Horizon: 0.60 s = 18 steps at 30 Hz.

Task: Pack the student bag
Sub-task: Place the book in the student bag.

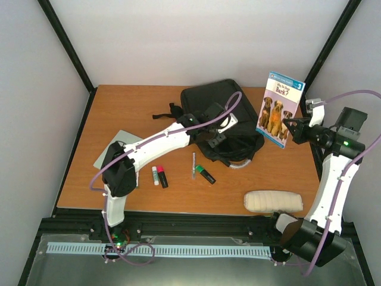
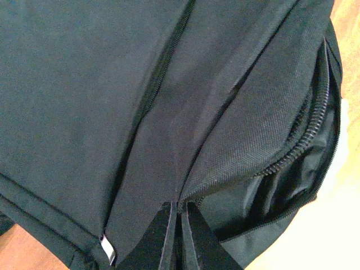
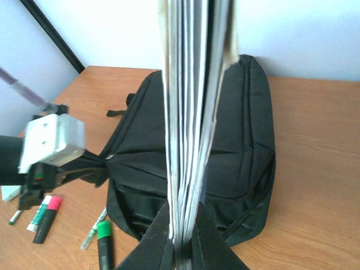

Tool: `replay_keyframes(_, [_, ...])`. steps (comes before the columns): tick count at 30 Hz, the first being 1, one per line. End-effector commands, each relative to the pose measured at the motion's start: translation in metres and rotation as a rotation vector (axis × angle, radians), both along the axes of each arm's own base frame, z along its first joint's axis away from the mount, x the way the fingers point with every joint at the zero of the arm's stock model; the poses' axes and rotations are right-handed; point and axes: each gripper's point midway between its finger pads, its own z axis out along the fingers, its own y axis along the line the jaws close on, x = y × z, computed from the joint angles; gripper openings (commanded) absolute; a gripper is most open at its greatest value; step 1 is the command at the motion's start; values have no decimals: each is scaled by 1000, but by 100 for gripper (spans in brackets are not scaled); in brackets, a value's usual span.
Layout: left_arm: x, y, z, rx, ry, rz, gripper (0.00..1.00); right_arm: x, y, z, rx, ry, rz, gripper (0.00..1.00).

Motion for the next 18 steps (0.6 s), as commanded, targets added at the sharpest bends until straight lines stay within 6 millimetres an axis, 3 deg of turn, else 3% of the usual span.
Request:
replay_keyframes(1, [26,-7,42,-134,-109,124,1,-24,15,20,16,20,45,3])
replay_keyframes(5, [38,-5,47,-232,-92,194,1,-36,26,18,64,59,87,3])
replay_keyframes(9, [52,-1,50,-370,-43,242,1,-36,29,3,129,117,96,3])
replay_keyframes(15, [70,5,69,-484,-52,309,1,-36,39,-16,330,277,157,3])
replay_keyframes(18, [80,6,80,-515,-67,338,1,-38,43,-13,370,314,178,3])
